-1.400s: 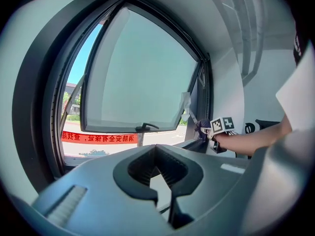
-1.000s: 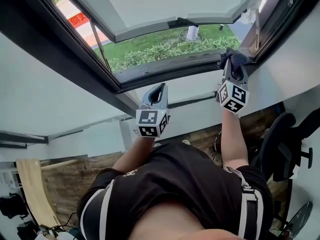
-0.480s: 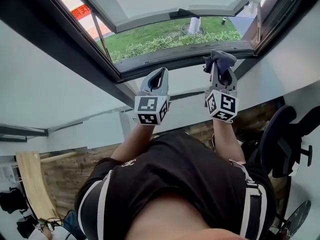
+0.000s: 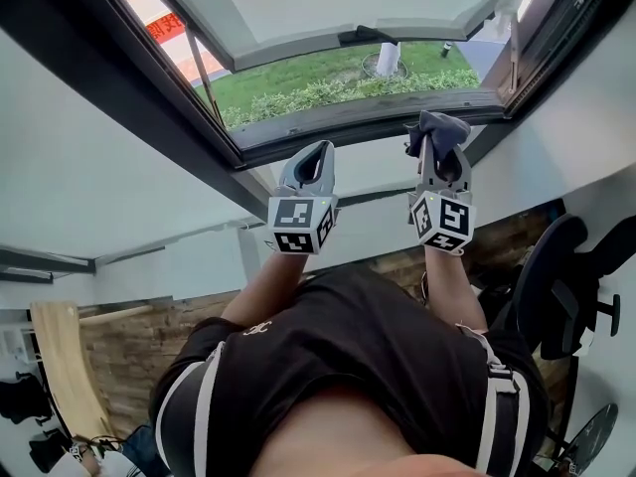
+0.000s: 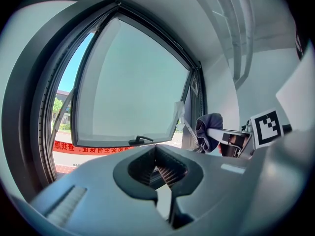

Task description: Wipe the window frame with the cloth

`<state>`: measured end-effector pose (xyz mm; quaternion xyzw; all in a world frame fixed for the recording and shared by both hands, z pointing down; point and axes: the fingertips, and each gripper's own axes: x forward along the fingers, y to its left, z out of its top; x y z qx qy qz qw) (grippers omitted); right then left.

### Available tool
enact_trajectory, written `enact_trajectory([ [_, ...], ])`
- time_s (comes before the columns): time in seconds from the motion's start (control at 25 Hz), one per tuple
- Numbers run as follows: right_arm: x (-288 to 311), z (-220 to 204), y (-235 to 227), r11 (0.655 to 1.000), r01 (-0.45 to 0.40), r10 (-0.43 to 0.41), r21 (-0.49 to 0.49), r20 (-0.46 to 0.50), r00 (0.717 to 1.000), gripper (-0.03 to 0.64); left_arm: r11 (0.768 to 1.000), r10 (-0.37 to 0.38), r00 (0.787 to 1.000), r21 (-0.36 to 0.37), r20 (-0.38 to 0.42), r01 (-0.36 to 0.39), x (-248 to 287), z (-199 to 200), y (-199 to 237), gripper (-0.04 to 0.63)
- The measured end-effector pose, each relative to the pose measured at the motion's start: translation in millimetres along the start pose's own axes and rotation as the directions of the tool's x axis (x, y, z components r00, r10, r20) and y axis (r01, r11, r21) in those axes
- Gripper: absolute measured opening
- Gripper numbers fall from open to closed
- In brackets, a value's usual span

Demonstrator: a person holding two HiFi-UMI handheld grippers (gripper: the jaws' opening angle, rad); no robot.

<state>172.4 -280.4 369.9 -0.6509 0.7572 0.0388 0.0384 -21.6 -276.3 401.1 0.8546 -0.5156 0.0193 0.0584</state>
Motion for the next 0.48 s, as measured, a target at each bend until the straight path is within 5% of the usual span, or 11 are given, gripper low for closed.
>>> enact_trajectory([
  [0.48,-1.7,-7.8,1.8,1.000,-0.010,0.011,0.010,-0.024,1.000,0.086,1.000,0.001,1.000,-0.001,-0.008,-0.001,0.3,-1.0,1.0,0.009],
])
